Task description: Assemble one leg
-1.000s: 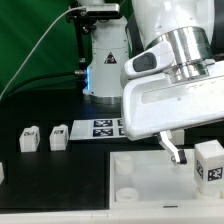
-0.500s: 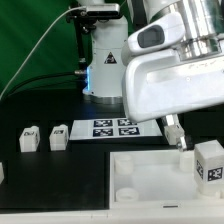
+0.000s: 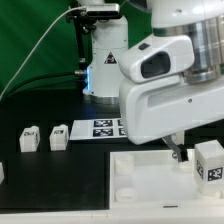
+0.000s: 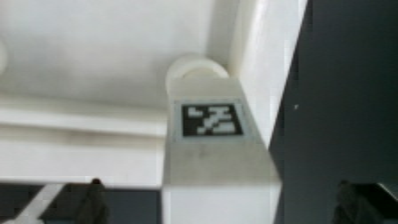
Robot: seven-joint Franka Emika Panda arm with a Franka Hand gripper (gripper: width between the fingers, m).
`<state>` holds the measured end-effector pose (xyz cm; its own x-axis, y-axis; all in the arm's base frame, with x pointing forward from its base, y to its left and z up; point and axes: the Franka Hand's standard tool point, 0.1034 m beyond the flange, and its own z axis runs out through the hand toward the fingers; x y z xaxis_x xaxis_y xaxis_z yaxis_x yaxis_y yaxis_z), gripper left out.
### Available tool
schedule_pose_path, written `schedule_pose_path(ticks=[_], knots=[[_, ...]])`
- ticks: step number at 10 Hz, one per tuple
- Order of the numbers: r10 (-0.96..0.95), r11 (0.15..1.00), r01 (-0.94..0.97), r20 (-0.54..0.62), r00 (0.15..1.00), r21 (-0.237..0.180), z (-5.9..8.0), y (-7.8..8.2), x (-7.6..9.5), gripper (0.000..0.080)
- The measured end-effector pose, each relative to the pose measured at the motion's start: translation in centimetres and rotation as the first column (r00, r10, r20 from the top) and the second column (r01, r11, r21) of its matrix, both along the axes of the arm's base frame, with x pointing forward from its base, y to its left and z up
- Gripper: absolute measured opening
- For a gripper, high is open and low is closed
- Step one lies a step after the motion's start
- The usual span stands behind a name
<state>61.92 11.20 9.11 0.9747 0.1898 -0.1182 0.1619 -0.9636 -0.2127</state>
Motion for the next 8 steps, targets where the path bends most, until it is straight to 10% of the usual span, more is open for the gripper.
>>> schedule_pose_path(ticks=[2,6,8], knots=[[-0.005,1.000,0.006,-0.058,0.998,0.008,-0.56,0.40,0.45,0.0649],[-0.004,1.000,0.005,-0.060,0.998,0.004,-0.65,0.14,0.33,0.0310],[-0.033,0.999,0.032,-0.065,0.997,-0.003,-0.69,0.00,0.34,0.0309]])
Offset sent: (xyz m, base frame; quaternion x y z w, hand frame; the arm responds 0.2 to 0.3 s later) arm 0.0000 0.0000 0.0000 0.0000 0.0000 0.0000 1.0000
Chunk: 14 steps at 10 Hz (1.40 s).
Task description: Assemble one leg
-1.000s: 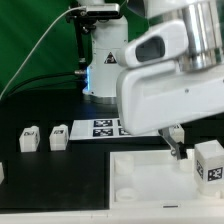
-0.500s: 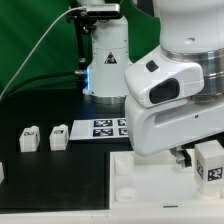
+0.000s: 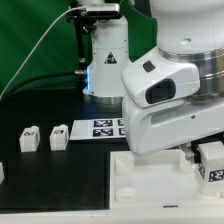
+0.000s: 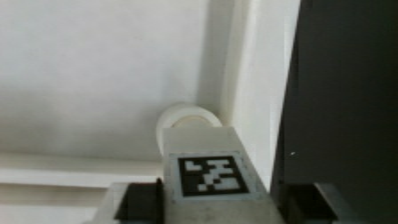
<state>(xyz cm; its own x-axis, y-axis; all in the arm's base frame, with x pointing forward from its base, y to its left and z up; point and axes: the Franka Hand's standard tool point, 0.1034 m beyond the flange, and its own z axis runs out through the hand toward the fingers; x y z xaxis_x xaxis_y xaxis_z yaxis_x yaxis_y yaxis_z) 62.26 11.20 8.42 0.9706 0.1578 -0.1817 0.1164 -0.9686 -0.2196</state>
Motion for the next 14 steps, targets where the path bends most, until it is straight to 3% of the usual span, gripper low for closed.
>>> schedule_pose_path(ticks=[1,3,6,10,11,13,14], knots=[[-0.002,1.000,0.002,0.014,1.000,0.001,-0.1,-0.1,0.1,0.0308],[-0.178,0.983,0.180,0.075,0.981,-0.022,-0.3,-0.4,-0.5,0.0298],[-0.475,0.877,0.479,0.087,0.876,-0.039,-0.2,-0.4,-0.8,0.0298],[-0.794,0.599,0.797,0.070,0.603,-0.072,-0.2,0.2,-0.4,0.0298],[-0.875,0.477,0.876,0.054,0.481,-0.072,-0.3,0.9,-0.3,0.0298],[-0.955,0.295,0.951,0.014,0.297,-0.095,-0.6,2.0,-0.7,0.0298],[-0.967,0.255,0.962,-0.005,0.256,-0.098,-0.6,2.1,-0.7,0.0298]])
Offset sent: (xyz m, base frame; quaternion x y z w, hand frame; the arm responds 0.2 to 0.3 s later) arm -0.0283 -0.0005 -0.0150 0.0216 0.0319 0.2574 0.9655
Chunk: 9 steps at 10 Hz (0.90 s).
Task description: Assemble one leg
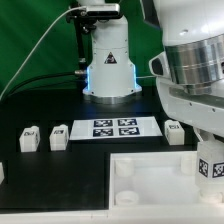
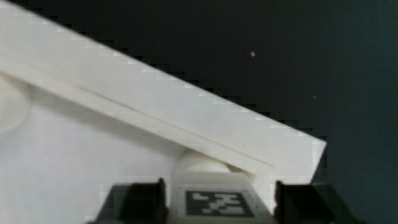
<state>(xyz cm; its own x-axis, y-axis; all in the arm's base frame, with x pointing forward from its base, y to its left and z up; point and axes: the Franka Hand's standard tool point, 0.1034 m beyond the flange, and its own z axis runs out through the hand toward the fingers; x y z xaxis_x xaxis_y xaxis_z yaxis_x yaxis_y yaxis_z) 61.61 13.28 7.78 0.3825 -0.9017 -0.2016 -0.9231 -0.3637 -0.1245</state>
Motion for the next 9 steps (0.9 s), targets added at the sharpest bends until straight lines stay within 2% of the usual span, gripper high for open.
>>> schedule_pose_path(ticks=[1,2,3,4,5,6,7,9], knots=[[0.003,1.000,-0.003,-0.001,1.000,0.001,0.0,0.1,-0.1,0.0298],[0.012,1.000,-0.012,0.001,1.000,0.000,0.0,0.1,-0.1,0.0370],[0.016,1.000,-0.016,0.001,1.000,0.000,0.0,0.2,-0.1,0.0370],[0.032,0.999,-0.032,0.005,0.999,0.000,0.0,0.2,-0.1,0.0559],[0.151,0.989,-0.151,0.007,0.989,-0.004,0.1,0.0,-0.2,0.0559],[0.241,0.971,-0.241,0.002,0.971,-0.004,0.5,-0.3,0.0,0.0630],[0.368,0.930,-0.368,0.016,0.930,-0.026,0.9,-0.3,0.3,0.0630],[0.557,0.830,-0.555,0.069,0.828,-0.050,0.8,-0.5,0.3,0.0649]])
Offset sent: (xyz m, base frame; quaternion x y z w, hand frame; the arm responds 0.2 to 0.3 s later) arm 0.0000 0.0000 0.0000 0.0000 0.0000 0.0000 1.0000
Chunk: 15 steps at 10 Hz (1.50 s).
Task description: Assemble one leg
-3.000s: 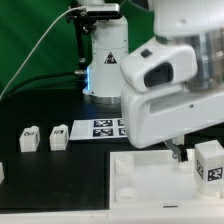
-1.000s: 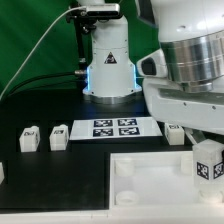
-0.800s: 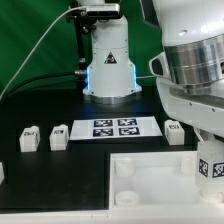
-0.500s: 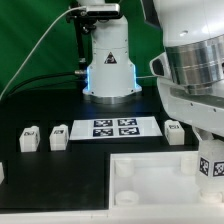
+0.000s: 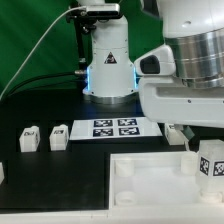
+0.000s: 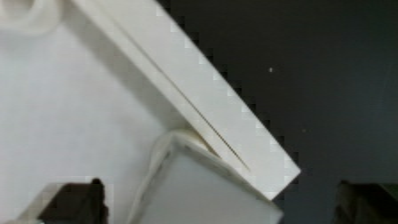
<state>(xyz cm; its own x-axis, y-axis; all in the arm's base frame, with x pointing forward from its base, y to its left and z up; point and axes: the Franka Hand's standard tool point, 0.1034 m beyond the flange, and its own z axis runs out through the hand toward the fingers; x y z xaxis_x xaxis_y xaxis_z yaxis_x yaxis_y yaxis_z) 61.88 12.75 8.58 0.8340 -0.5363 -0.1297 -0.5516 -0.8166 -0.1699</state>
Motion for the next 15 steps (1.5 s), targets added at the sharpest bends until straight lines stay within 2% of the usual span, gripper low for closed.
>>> schedule_pose_path(ticks=[2,3,4,5,6,7,8,9,10,12,15], knots=[[0.239,0.971,-0.238,0.048,0.970,-0.016,-0.1,-0.1,0.0,0.0649],[0.416,0.909,-0.411,0.071,0.907,-0.070,-0.3,-0.2,0.0,0.0649],[0.583,0.811,-0.573,0.098,0.806,-0.117,-0.3,0.0,0.2,0.0649],[0.621,0.783,-0.608,0.120,0.774,-0.132,-0.4,0.2,0.4,0.0649],[0.571,0.820,-0.560,0.117,0.812,-0.117,-0.4,0.3,0.3,0.0637],[0.567,0.823,-0.556,0.117,0.815,-0.116,-0.4,0.3,0.3,0.0637],[0.491,0.871,-0.481,0.111,0.864,-0.104,-0.4,0.3,0.3,0.0461],[0.408,0.912,-0.398,0.104,0.907,-0.101,-0.3,0.0,0.5,0.0461],[0.329,0.943,-0.320,0.098,0.939,-0.092,-0.2,-0.1,0.6,0.0329],[0.157,0.986,-0.152,0.078,0.985,-0.073,-0.3,-0.2,0.6,0.0329],[-0.186,0.982,0.185,0.051,0.981,0.025,-0.4,-1.3,1.4,0.0329]])
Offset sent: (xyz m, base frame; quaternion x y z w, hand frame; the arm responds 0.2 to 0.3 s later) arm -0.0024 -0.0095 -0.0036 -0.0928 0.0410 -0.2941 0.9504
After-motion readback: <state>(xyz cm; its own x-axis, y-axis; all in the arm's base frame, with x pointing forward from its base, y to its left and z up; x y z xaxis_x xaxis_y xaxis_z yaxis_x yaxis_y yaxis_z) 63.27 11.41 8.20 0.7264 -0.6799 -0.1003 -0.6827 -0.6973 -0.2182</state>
